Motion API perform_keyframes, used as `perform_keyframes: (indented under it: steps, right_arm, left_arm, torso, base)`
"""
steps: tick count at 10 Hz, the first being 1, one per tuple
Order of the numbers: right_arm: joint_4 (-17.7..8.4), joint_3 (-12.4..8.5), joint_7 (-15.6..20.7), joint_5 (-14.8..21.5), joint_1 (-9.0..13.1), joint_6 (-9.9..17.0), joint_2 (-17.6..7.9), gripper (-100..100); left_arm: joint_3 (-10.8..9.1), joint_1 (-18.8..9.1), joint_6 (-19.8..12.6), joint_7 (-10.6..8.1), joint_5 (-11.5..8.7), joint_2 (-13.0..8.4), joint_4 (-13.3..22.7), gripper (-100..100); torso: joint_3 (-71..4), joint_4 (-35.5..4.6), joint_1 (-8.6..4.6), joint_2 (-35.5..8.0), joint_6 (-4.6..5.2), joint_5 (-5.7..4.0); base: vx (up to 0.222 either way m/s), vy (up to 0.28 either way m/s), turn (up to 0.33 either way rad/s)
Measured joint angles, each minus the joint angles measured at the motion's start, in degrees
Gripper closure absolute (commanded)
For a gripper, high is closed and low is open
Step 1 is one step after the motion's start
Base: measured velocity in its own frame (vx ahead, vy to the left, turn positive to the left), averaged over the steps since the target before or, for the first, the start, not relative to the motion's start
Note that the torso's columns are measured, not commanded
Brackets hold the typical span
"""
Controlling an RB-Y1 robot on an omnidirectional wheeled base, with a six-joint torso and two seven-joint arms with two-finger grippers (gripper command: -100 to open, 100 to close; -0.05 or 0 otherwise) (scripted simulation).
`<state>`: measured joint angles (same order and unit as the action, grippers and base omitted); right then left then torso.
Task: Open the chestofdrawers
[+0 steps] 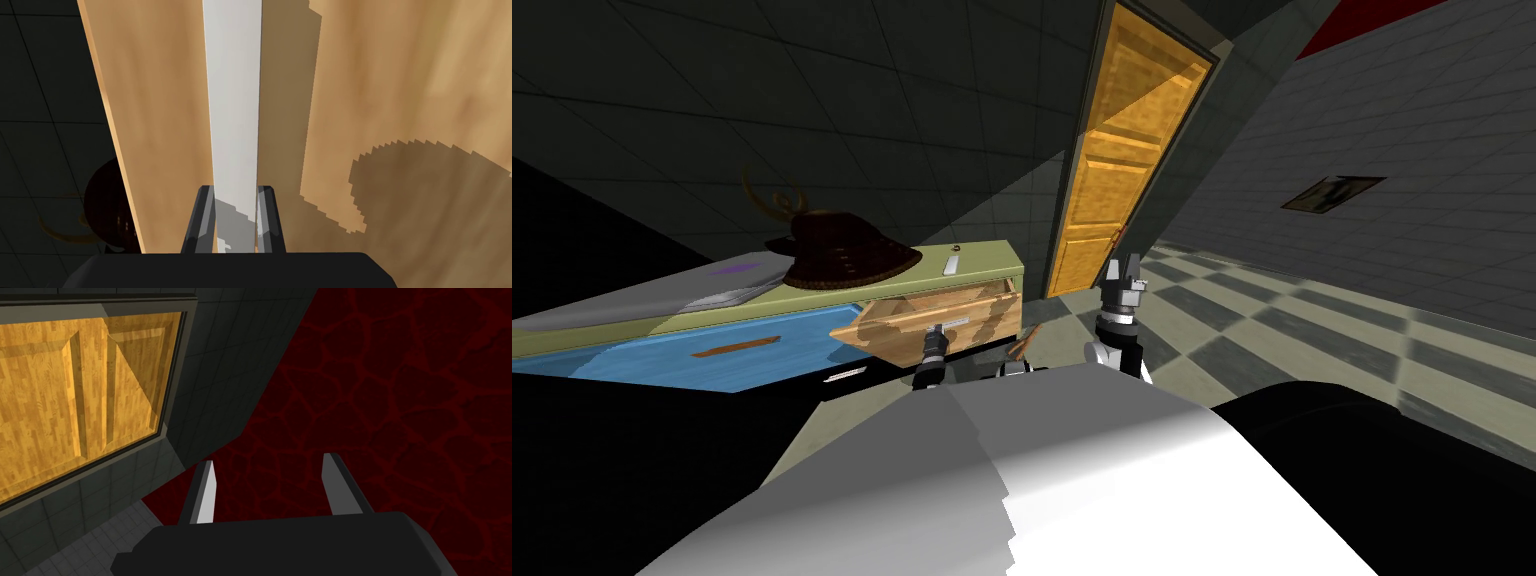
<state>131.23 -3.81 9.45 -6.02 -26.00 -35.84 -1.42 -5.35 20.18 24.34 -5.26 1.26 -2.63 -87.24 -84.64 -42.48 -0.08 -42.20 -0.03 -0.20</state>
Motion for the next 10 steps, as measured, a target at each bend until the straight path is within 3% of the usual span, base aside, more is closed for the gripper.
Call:
perform_keyframes:
  steps: [2,3,10]
  right_arm:
    - [0.0,0.0,0.0,0.0,0.0,0.0,0.0,0]
    - [0.0,0.0,0.0,0.0,0.0,0.0,0.0,0]
    - [0.0,0.0,0.0,0.0,0.0,0.0,0.0,0]
  left_arm:
    - [0.29,0.9,0.3,-0.22,0.1,-0.1,-0.8,100]
    - [0.42,1.3,0.4,-0.28,0.1,-0.1,-1.2,-100]
    - [0.07,4.3,-8.2,-2.09,-0.4,-1.6,-12.1,-100]
  torso:
    - [0.2,0.1,-0.08,-0.3,0.02,0.08]
    - [0.2,0.0,-0.06,-0.3,0.04,0.07]
    - [0.2,0.1,0.01,-0.3,0.02,0.12]
  base:
    - [-0.169,-0.039,0.015]
    - [-0.076,-0.019,-0.021]
    - [0.006,-0.009,-0.017]
